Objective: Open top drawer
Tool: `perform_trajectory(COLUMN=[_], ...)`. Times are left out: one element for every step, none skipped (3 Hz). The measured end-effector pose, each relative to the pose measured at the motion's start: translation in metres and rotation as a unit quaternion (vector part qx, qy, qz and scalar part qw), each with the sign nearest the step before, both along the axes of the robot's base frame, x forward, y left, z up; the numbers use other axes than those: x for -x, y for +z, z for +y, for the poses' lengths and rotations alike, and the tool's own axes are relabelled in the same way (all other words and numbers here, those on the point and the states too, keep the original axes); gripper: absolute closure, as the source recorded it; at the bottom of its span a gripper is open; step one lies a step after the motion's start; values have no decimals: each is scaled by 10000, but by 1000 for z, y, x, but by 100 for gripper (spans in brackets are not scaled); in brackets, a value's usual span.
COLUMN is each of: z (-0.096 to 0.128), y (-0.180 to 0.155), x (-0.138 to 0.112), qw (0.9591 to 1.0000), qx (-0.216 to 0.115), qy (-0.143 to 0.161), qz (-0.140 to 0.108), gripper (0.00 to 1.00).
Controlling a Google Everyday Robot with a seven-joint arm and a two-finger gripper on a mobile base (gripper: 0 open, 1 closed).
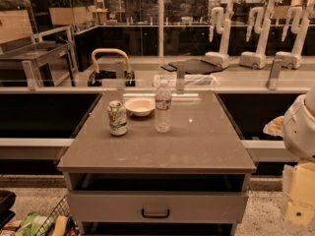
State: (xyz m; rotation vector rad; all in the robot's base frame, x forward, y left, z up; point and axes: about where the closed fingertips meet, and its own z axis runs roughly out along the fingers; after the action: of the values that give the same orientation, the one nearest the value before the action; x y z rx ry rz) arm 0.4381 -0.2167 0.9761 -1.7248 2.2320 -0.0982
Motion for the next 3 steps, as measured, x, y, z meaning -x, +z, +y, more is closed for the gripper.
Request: perform_trajectory(z=[0, 5, 20], y=[0, -16, -62], x=[0, -1, -2], qw=[10000, 9999, 9996], qx=[0, -70, 42], qy=[0, 48, -8], qz=[0, -75, -272], gripper=[0, 0, 0])
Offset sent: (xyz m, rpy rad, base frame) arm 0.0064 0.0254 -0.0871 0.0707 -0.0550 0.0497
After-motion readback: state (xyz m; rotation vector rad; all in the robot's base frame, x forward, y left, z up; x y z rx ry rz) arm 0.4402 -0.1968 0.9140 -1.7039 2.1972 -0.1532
